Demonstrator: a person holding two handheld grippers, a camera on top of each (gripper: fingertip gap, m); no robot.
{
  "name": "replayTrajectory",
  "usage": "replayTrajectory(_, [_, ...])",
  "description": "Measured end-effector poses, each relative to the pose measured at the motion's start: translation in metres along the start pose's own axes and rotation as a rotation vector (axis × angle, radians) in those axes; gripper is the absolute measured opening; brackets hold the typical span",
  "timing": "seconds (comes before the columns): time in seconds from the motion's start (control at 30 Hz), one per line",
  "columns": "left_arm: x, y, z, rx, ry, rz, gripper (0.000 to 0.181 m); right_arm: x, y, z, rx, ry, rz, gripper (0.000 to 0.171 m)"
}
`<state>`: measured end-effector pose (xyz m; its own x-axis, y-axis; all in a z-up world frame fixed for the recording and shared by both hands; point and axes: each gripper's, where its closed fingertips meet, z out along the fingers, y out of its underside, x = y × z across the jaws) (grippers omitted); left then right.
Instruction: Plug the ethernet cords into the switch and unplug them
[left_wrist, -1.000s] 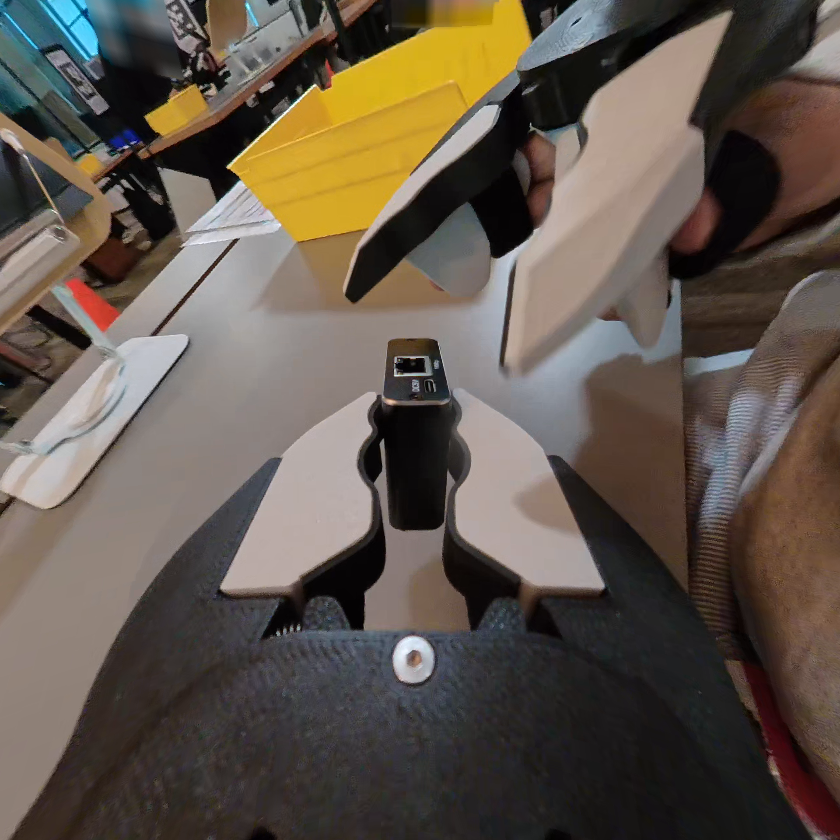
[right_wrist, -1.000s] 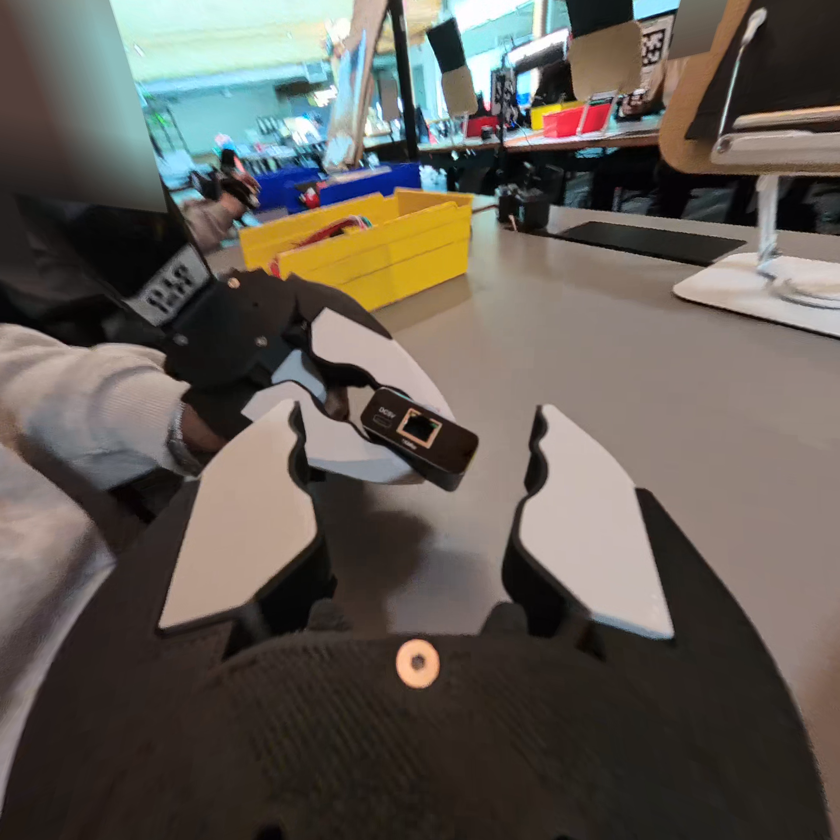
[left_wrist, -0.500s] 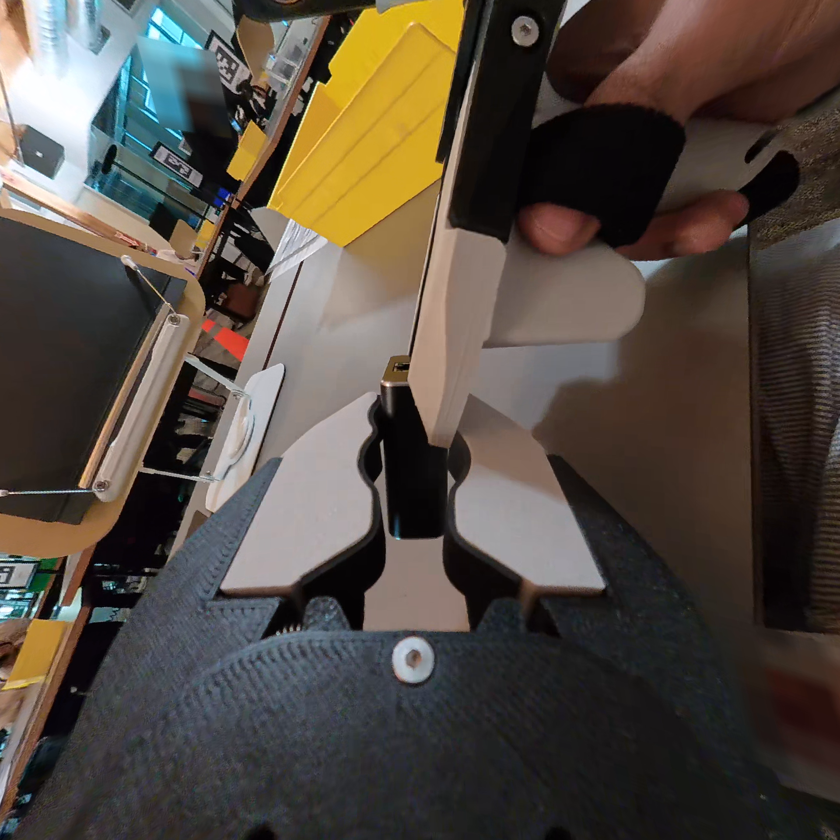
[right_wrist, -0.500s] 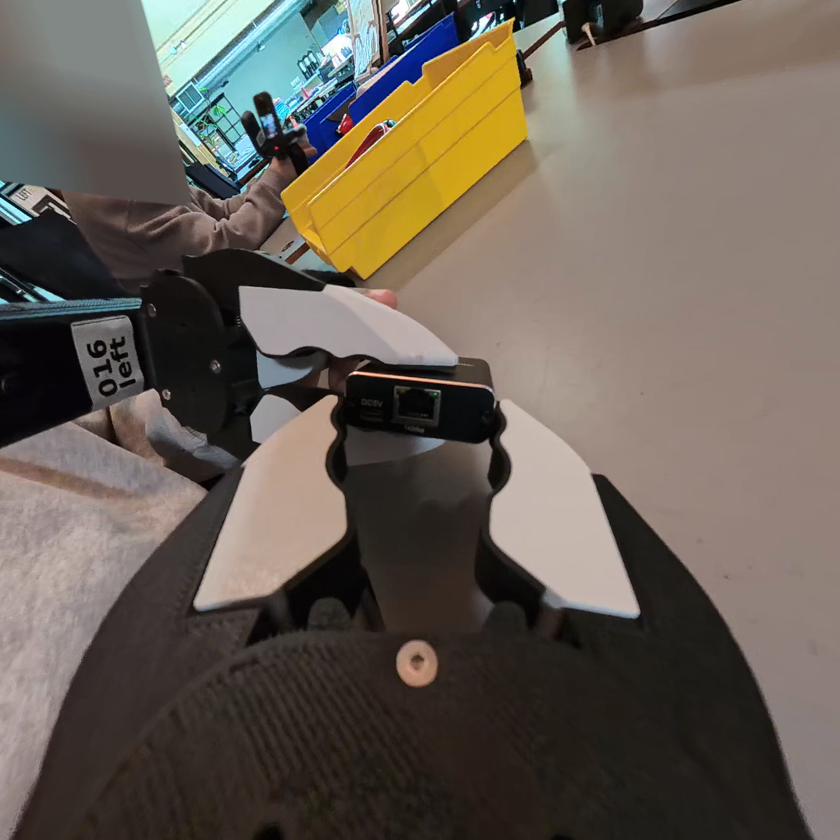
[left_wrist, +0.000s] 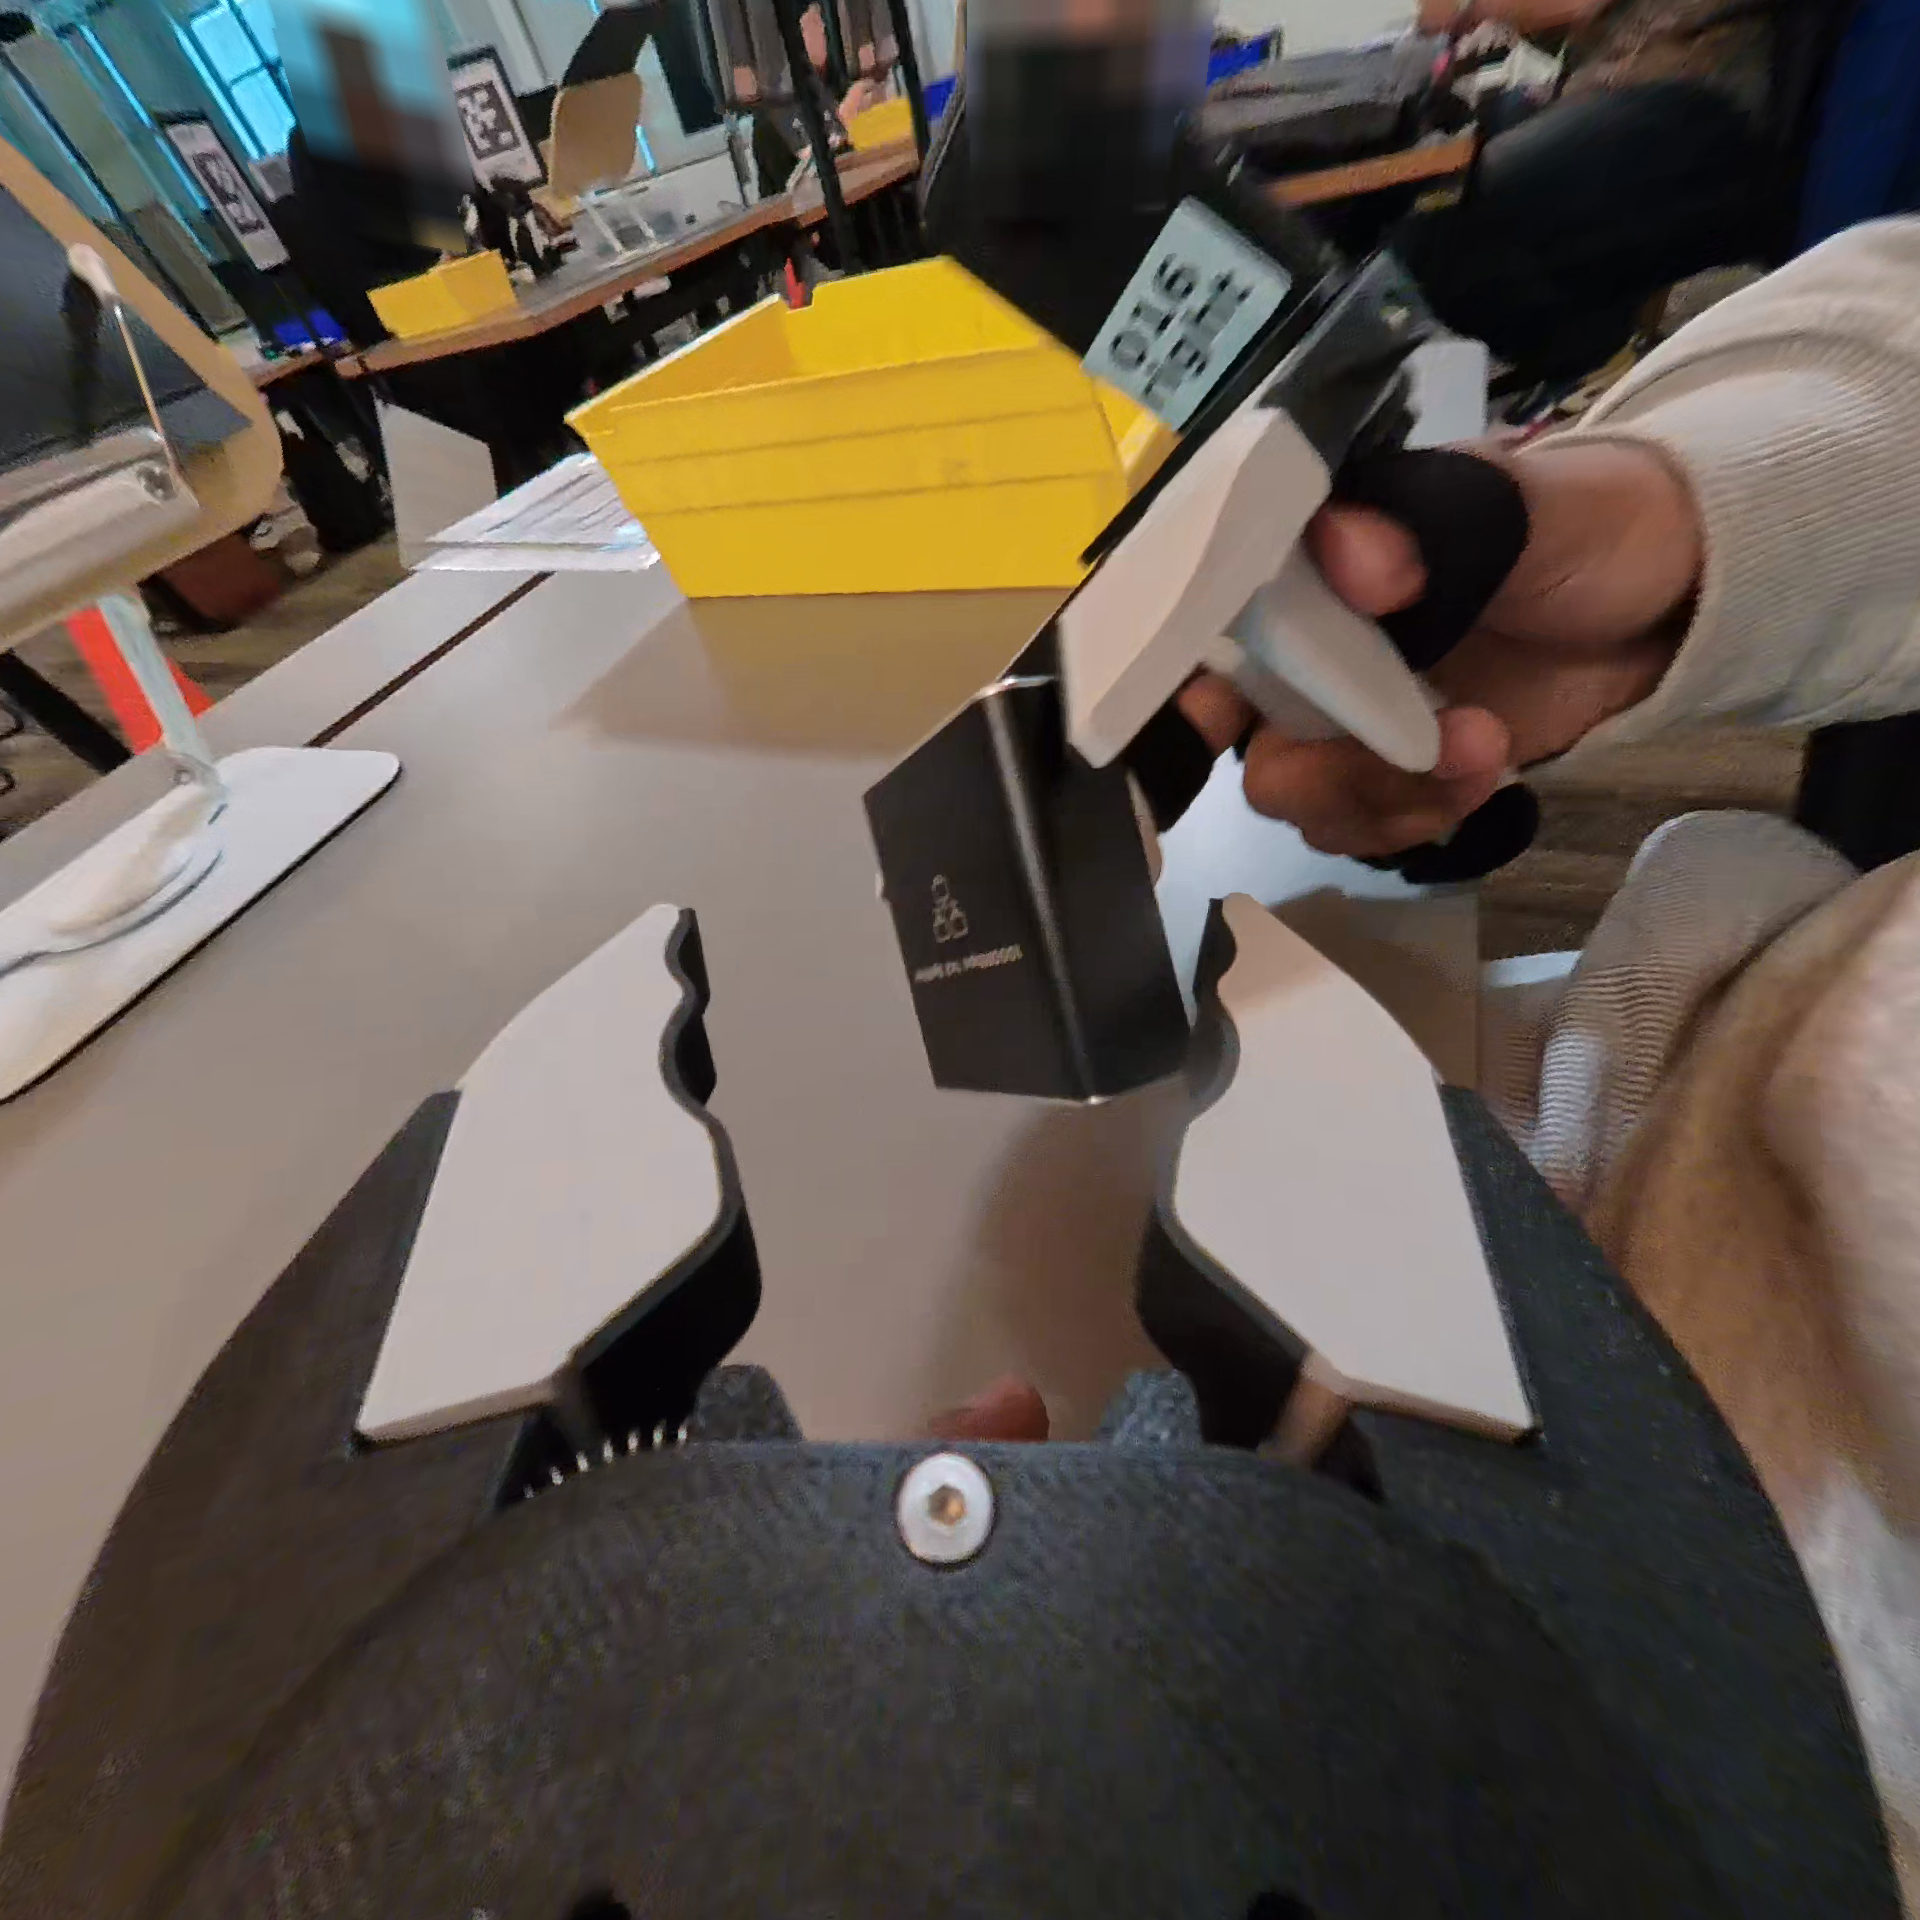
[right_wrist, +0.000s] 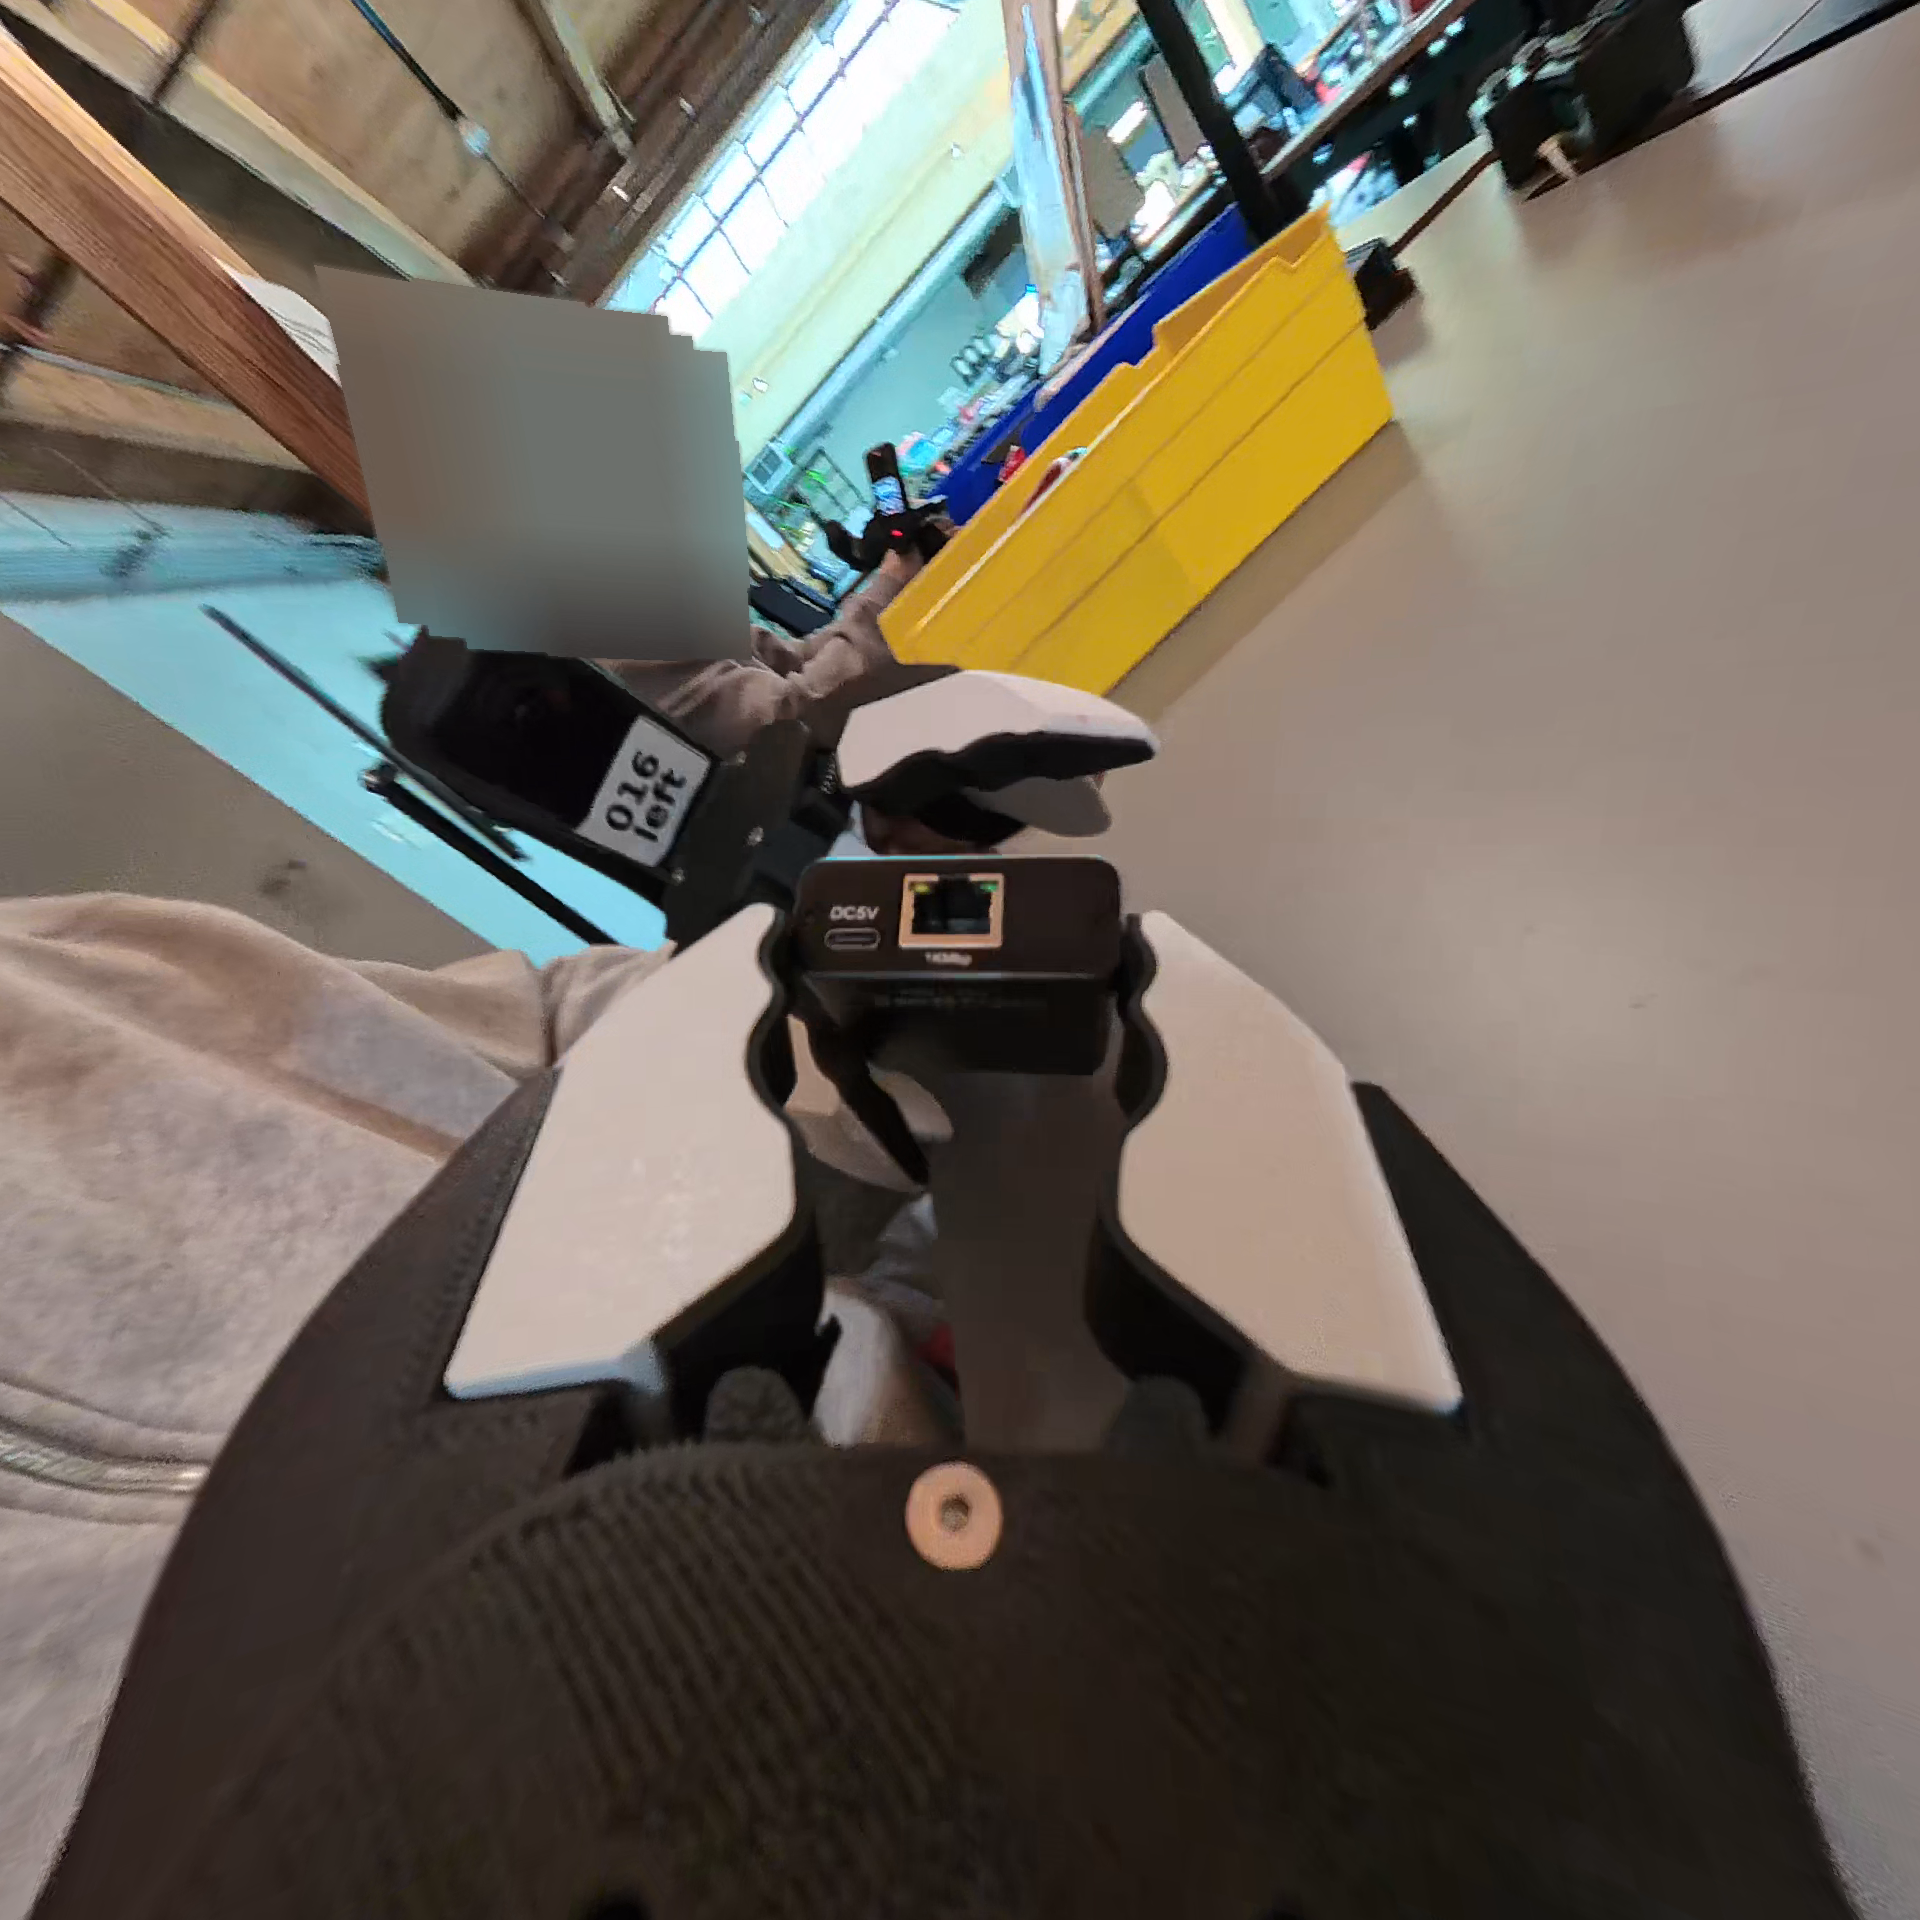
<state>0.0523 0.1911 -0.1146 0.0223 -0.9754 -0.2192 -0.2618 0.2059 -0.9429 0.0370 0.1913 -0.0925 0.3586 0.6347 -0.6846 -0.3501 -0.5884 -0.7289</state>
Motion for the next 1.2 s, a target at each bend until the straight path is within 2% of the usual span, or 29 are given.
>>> replayTrajectory(0.03, [0.003,-0.003,-0.002,0.02,0.006,0.012,0.089,-0.002,0.0,0.002,0.003,-0.03,0.032,0.061])
replayTrajectory(0.23, [0.01,-0.019,-0.019,0.069,-0.107,0.291,0.051,-0.006,-0.003,0.011,0.027,-0.146,0.174,0.06])
replayTrajectory(0.3, [0.009,-0.019,-0.024,0.061,-0.148,0.349,0.049,-0.011,-0.01,0.011,0.057,-0.208,0.216,0.06])
replayTrajectory(0.43, [0.001,-0.006,-0.028,0.014,-0.161,0.256,0.057,-0.015,-0.008,0.019,0.03,-0.269,0.26,0.06])
replayTrajectory(0.63, [-0.005,-0.023,-0.052,0.107,-0.249,0.293,0.024,-0.021,0.001,0.03,-0.045,-0.33,0.311,0.06])
replayTrajectory(0.73, [-0.001,-0.02,-0.053,0.107,-0.223,0.28,0.025,-0.024,0.011,0.037,-0.109,-0.327,0.286,0.06])
replayTrajectory(0.97, [-0.005,-0.016,-0.053,0.083,-0.216,0.229,0.025,-0.022,0.011,0.04,-0.112,-0.325,0.295,0.06])
replayTrajectory(1.07, [-0.01,-0.016,-0.055,0.101,-0.21,0.156,0.024,-0.019,0.009,0.039,-0.094,-0.314,0.294,0.058])
replayTrajectory(1.2, [-0.032,-0.017,-0.067,0.184,-0.217,-0.063,0.025,-0.012,0.004,0.036,-0.072,-0.26,0.225,0.061])
